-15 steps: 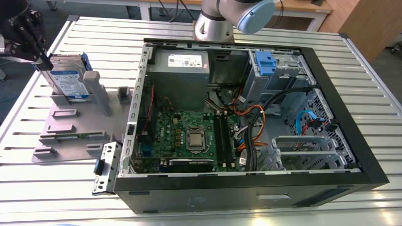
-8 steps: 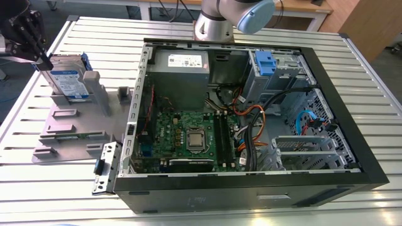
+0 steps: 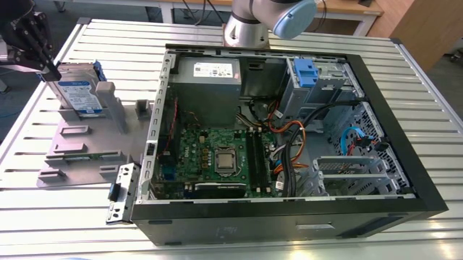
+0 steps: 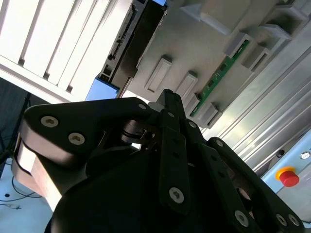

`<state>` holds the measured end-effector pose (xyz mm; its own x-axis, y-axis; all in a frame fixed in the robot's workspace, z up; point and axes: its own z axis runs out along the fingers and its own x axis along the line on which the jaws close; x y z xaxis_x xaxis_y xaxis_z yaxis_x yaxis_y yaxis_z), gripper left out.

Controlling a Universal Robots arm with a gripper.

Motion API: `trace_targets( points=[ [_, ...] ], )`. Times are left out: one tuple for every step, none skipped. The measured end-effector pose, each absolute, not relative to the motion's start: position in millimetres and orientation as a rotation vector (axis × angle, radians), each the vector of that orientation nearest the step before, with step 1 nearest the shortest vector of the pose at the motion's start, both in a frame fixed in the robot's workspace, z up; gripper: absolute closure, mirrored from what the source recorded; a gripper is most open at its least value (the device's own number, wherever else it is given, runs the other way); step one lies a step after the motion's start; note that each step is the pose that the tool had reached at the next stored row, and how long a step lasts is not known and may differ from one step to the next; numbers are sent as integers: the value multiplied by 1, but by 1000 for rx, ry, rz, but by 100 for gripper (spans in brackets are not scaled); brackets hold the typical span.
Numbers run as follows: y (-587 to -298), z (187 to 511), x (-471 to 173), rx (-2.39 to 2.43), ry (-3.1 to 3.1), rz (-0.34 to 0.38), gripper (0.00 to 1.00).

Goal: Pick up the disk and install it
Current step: 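Pick up the disk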

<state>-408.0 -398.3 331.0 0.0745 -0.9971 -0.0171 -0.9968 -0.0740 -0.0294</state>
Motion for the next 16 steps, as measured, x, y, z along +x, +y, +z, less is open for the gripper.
trace_targets(
  points=[
    [-398,331,-408,-2281,2112,-12,89],
    [-398,331,-408,-2284,2108,-11,89],
    [-398,331,-408,-2287,2105,-11,89],
    [-398,331,-408,-2290,2101,-11,89],
    [-398,331,-408,-2293,2098,-11,89],
    [-398,331,-408,-2296,2095,-11,89],
    [-398,331,-408,-2299,2091,-11,89],
    [-398,331,-408,-2302,2088,-11,89],
    [-398,331,-408,-2305,2085,-11,89],
    [-398,331,-408,-2308,2082,-11,89],
    [-398,331,-408,-2311,2078,-11,89],
    [-398,331,-408,-2314,2075,-11,89],
    [-398,331,-408,-2317,2072,-11,89],
    [-398,331,-408,-2320,2068,-11,89],
    [-398,331,-408,-2323,2065,-10,89],
    [-398,331,-408,-2326,2061,-10,89]
  ],
)
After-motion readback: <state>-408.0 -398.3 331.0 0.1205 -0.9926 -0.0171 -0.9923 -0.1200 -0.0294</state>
